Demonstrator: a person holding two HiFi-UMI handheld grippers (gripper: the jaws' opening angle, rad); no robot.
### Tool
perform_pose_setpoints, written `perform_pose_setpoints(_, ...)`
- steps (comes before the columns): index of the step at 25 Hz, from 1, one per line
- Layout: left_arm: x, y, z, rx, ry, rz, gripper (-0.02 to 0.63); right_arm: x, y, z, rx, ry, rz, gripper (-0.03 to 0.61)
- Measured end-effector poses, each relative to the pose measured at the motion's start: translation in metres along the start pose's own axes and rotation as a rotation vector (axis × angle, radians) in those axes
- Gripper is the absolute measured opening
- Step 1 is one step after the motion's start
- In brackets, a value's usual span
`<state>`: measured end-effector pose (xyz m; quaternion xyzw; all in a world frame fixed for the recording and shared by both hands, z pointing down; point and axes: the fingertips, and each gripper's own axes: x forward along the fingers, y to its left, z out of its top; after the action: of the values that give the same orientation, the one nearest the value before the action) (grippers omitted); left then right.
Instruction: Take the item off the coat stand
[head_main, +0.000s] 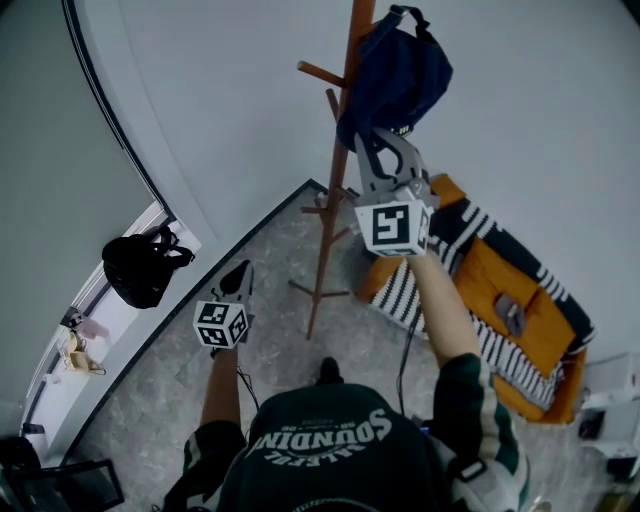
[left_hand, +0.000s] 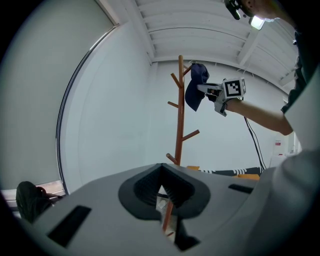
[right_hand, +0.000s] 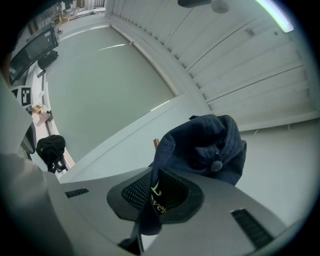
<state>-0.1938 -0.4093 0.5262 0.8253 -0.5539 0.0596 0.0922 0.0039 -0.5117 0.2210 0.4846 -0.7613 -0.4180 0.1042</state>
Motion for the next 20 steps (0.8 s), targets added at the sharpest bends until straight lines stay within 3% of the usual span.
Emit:
perform_pose_setpoints(7,-0.004,-0.011,-0.003,0.011,0.002,-0.025,0.0,-0.021,-0.003,0.004,0.005,0.009,-0.013,0.032)
perform_pose_setpoints(20,-0.038,-0.044,-0.025,0.049,0.025,-0.111,0.0,-0.091,0.043,-0.002,0.045,0.097,0.004,0.032)
